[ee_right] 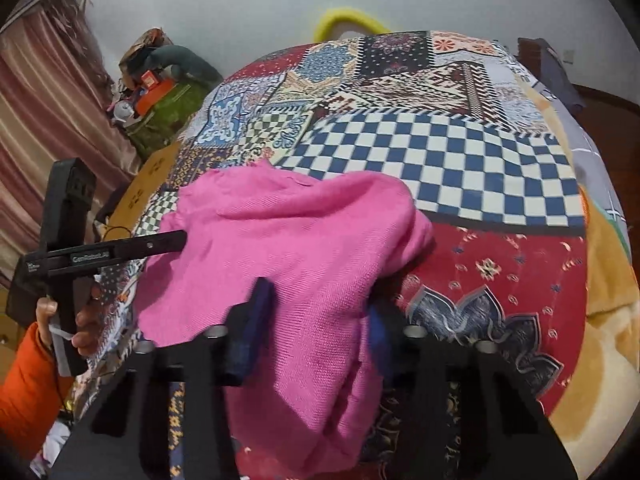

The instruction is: Fold small clothes

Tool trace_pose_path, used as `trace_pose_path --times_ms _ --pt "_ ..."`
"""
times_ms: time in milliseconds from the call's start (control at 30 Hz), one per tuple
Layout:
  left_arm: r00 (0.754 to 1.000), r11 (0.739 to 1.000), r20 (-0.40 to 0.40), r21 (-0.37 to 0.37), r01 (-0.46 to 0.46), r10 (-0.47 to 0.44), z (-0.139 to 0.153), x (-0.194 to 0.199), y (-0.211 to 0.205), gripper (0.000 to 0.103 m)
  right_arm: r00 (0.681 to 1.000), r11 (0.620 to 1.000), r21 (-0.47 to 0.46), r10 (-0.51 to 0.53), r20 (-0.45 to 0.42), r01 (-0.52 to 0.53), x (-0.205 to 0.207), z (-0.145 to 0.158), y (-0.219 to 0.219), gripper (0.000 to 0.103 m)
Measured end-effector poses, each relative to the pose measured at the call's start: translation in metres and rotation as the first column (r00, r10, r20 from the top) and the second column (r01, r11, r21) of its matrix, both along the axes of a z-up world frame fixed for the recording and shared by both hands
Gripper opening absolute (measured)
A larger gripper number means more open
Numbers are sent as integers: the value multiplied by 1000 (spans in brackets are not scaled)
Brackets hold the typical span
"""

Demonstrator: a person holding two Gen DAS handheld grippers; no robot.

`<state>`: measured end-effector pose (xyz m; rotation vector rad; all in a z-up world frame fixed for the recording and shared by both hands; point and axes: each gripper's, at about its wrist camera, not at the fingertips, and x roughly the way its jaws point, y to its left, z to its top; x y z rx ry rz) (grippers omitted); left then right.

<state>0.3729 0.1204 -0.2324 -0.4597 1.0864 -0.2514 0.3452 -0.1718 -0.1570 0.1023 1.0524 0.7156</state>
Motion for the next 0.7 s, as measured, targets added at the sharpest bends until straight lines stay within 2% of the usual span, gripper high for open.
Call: trace_pose_path --times_ms 67,167,333,500,600,700 --pt "1000 1000 6 -4 3 -3 6 -4 0 19 1000 1000 5 19 -4 -19 -1 4 2 19" --pt "999 999 50 32 15 -17 26 -19 -3 18 999 999 17 35 24 -36 -10 18 0 17" --pt "987 997 153 75 30 -41 81 -58 -3 18 994 994 69 74 83 -79 -39 58 2 17" --pt "968 994 250 109 0 -28 133 -113 8 18 980 984 106 125 152 -142 -75 101 15 17" --pt "962 990 273 136 -26 -12 147 -140 17 18 973 976 129 152 174 -176 -93 116 25 17" --pt "967 987 255 152 -55 14 144 -155 29 18 967 970 132 179 181 -204 -109 118 41 17"
